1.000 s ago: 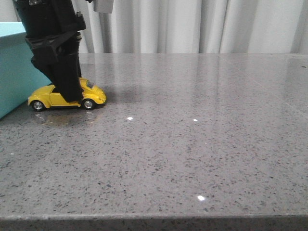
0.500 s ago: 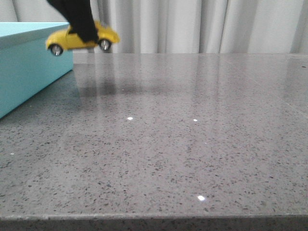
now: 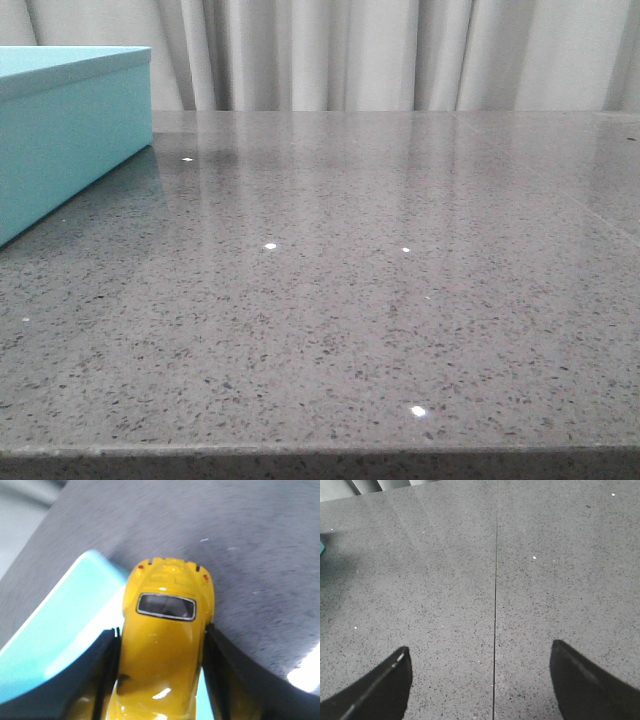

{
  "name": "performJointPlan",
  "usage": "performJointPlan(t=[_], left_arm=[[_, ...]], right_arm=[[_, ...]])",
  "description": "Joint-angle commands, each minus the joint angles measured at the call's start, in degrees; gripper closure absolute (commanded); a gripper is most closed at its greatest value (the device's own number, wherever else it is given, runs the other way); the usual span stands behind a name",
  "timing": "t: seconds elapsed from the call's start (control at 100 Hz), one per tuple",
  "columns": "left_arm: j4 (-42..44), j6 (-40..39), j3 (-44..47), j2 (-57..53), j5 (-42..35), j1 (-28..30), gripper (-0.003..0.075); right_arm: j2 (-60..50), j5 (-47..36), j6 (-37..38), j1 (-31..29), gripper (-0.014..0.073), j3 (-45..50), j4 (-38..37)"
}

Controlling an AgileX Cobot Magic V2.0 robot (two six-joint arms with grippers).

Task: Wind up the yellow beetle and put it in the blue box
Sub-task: 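Lift the beetle with the left gripper above the bin, then lower the beetle into the blue bin with the left gripper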

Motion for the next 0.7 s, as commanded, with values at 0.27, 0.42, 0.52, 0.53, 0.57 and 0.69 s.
performJointPlan(t=[0.27,0.42,0.52,0.53,0.57,0.69], left_arm=[[-5.06,-15.05,-0.04,-5.6,0.56,14.17,0.0624],[-4.93,-15.56,5.26,-5.6,0.27,15.79,0.0624],[-4.65,-15.56,9.45,-5.35,-1.35,15.88,0.0624],[-4.65,-15.56,10.01,-5.35,-1.5,15.88,0.0624],[-4.65,-15.56,11.41,-5.26,-2.52,15.88,0.0624],[-4.65,-15.56,15.64,-4.84,-5.35,15.88,0.0622]], right_arm=[[-0.09,-5.36,-0.46,-0.09,0.0025,-1.43,-0.41],[-0.09,-5.31,-0.46,-0.09,0.0025,-1.43,-0.41],[-0.09,-5.31,-0.46,-0.09,0.0025,-1.43,-0.41],[-0.09,-5.31,-0.46,-0.09,0.0025,-1.43,-0.41],[-0.09,-5.31,-0.46,-0.09,0.0025,-1.43,-0.41],[-0.09,-5.31,-0.46,-0.09,0.0025,-1.43,-0.41]])
